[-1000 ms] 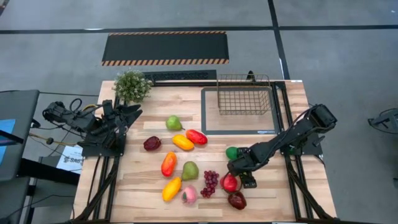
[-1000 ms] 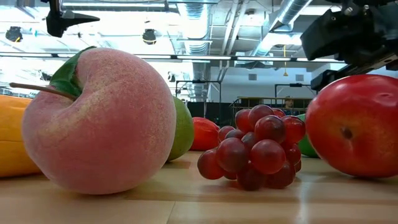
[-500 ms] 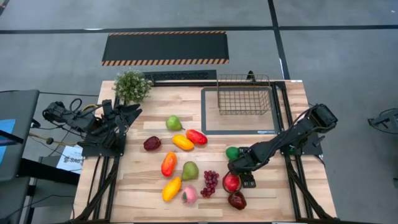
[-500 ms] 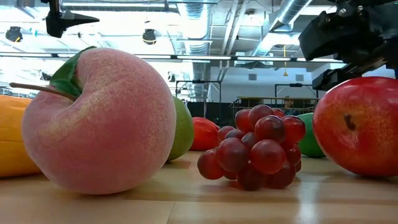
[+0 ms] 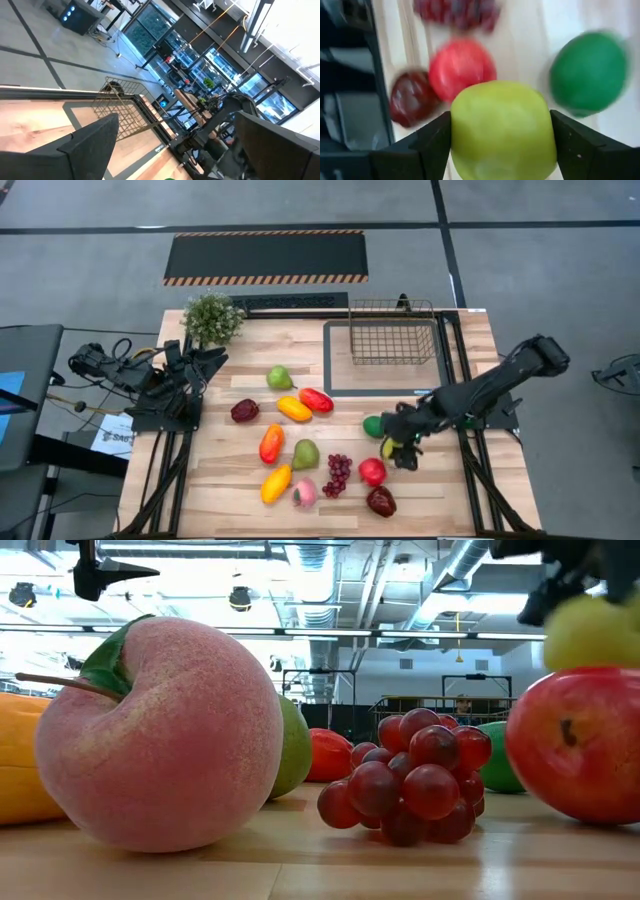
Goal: Build produce basket
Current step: Put the green apple into the gold wire basket
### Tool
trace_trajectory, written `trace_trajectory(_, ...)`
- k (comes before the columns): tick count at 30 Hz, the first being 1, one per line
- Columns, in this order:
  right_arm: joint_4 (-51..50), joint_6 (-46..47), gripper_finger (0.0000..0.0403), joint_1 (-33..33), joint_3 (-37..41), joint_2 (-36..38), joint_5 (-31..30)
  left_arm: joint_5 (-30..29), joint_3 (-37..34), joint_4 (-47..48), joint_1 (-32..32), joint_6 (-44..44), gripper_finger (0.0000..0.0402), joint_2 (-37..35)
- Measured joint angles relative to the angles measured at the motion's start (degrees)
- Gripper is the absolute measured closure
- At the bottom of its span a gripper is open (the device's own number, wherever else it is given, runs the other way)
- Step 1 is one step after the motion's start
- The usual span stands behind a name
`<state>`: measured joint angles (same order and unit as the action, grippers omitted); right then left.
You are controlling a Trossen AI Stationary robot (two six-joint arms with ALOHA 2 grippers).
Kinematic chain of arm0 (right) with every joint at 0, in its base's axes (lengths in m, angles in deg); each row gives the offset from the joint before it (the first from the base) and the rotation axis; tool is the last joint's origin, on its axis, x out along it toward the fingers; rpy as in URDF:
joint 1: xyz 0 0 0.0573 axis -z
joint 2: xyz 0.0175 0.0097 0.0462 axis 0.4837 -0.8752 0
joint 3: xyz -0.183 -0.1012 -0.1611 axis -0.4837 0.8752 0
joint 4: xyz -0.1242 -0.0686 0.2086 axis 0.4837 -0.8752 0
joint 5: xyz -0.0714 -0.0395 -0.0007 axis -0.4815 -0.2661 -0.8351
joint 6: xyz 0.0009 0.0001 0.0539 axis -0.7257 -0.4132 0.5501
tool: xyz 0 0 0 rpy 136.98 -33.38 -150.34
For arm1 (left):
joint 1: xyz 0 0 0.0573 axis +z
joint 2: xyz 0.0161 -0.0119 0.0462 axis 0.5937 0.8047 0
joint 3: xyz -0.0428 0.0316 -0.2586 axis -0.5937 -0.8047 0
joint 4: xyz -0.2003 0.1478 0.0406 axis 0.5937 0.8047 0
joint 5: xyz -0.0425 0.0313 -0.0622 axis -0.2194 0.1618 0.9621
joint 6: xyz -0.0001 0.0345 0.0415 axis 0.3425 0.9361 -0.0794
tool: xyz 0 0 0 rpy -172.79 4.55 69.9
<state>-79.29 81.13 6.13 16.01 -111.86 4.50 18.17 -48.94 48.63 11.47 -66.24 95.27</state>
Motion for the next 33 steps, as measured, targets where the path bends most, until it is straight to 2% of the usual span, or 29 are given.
trace_trajectory(5,-0.1,0.7,0.0111,6.1,-1.4,6.7,-7.1,-0.5,0.0,0.0,0.0,0.0,0.0017,0.0)
trace_trajectory(11,-2.7,-0.5,0.0103,17.6,-4.4,10.9,-14.3,-1.1,0.0,0.0,0.0,-0.1,0.0017,0.0)
trace_trajectory(16,-8.0,-5.3,0.0097,30.0,-7.1,10.1,-14.7,-1.1,0.0,0.8,0.0,-0.2,0.0017,0.0)
trace_trajectory(22,-9.6,-5.7,0.0097,44.2,-7.7,6.8,-14.6,-1.1,0.0,1.3,0.0,-0.2,0.0017,0.0)
trace_trajectory(28,-9.6,-6.2,0.0097,55.1,-7.7,4.0,-14.5,-1.4,0.0,1.8,0.0,-0.2,0.0017,0.0)
trace_trajectory(33,-10.7,-1.2,0.0097,60.2,-7.7,-0.1,-14.4,-1.6,0.0,2.0,0.0,-0.2,0.0017,0.0)
